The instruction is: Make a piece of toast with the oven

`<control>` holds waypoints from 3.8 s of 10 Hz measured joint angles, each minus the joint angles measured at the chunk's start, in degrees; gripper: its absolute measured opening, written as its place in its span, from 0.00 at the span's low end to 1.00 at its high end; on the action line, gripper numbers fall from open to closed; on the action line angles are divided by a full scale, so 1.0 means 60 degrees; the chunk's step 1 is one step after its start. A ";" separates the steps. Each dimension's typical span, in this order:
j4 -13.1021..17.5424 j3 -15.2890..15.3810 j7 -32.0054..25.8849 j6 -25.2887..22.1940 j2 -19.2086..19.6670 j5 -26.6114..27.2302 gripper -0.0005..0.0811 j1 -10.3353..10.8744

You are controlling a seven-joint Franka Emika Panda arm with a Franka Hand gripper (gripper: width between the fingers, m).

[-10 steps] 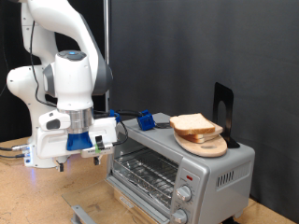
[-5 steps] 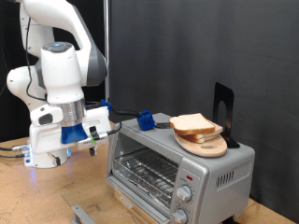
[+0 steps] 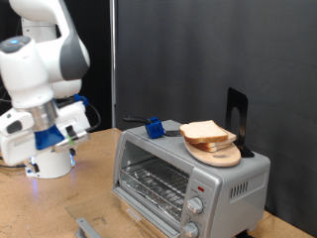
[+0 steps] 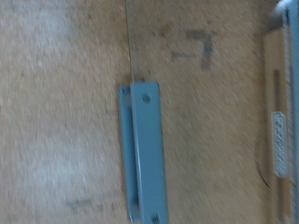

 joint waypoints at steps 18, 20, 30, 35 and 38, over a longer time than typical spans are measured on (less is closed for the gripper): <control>0.1215 0.0360 -0.5642 -0.1789 -0.2319 0.1966 0.84 0.1183; 0.1522 0.0634 -0.6060 -0.2007 -0.2421 0.2010 0.84 0.1601; 0.1336 0.3173 -0.4786 -0.2741 -0.3876 0.1429 0.84 0.2022; 0.0890 0.3340 -0.4930 -0.2076 -0.3850 0.1417 0.84 0.1993; 0.0405 0.3465 -0.5693 -0.0785 -0.3499 0.1426 0.84 0.2050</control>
